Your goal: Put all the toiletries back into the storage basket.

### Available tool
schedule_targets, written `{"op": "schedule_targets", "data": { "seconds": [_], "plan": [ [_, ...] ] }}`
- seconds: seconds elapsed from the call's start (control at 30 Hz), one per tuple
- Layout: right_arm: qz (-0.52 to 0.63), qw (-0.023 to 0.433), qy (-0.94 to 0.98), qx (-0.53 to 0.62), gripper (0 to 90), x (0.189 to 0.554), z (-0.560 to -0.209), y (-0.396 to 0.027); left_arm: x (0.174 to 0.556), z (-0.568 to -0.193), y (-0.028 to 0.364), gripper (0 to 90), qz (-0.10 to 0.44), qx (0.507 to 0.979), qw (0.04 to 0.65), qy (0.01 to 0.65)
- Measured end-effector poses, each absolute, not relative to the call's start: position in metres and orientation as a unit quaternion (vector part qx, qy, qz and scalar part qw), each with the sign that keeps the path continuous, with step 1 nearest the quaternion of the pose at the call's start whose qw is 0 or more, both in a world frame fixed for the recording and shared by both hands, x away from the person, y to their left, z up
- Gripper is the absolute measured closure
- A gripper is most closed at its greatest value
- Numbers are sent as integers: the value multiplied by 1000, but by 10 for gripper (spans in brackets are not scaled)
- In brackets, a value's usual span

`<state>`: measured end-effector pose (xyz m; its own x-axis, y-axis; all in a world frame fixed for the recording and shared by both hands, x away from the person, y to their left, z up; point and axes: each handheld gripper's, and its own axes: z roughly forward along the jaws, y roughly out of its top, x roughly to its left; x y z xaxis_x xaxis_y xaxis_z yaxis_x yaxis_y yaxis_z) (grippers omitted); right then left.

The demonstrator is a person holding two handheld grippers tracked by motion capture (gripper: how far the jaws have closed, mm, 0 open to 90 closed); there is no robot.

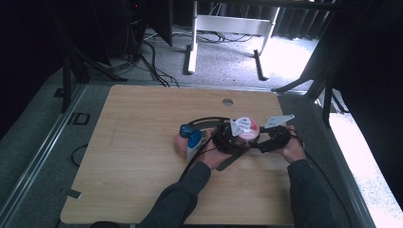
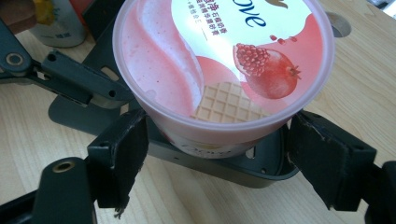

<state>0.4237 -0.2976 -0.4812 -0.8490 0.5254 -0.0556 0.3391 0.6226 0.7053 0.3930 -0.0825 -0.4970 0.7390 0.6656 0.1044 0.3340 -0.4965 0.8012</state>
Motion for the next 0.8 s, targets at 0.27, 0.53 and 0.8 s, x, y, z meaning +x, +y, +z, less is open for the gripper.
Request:
{"op": "schedule_targets", "data": {
  "seconds": [0.27,0.53,0.8],
  "plan": [
    [357,128,890,254,221,429,-486,-296,399,-501,-84,229,204,843,393,305],
    [346,120,892,264,231,432,-492,-298,403,-507,-89,229,200,846,387,306],
    [337,112,894,275,239,436,-497,-299,409,-513,-91,229,183,849,384,314]
  ]
}}
